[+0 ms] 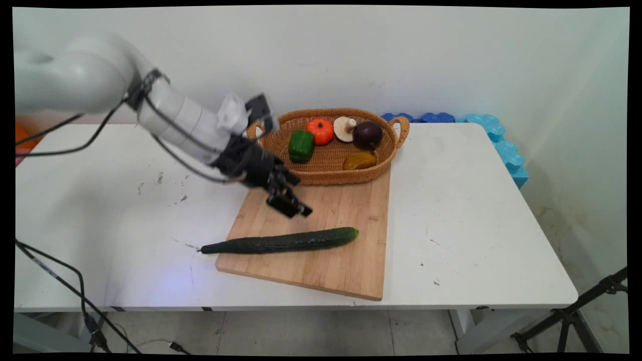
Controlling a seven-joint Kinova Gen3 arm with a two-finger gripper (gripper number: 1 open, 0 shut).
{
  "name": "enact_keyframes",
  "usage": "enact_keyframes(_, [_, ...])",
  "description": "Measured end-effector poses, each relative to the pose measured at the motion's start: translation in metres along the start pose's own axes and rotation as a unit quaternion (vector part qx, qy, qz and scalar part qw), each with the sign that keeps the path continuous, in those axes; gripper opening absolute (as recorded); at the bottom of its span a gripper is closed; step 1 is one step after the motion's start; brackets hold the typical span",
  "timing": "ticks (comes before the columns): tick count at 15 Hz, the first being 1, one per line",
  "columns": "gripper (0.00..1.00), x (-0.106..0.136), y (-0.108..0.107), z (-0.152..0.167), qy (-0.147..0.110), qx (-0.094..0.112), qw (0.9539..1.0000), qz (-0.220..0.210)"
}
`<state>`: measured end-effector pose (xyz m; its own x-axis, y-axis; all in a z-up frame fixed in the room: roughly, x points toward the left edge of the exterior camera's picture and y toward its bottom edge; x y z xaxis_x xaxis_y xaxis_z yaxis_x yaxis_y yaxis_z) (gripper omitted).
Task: Pick up the potato from the vegetable basket
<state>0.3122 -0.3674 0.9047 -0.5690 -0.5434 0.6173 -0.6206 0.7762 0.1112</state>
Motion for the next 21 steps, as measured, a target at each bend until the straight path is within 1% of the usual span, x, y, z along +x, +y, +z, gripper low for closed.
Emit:
enact_keyframes(4, [1.00,0.049,-0.032,-0.016,0.015,0.022,0.9990,-0.037])
enact_keyframes(8, [1.00,0.083,-0.064,-0.011,0.020,0.041,0.9955,-0.083])
enact_keyframes(11, [1.00,0.101,-0.086,0.006,0.017,0.052,0.9925,-0.110])
enact_keyframes(14, [1.00,0.116,-0.104,0.033,0.008,0.057,0.9895,-0.133])
enact_keyframes(18, [1.00,0.126,-0.118,0.070,-0.004,0.053,0.9868,-0.153])
enact_keyframes(21, [1.00,0.131,-0.125,0.100,-0.016,0.045,0.9848,-0.167])
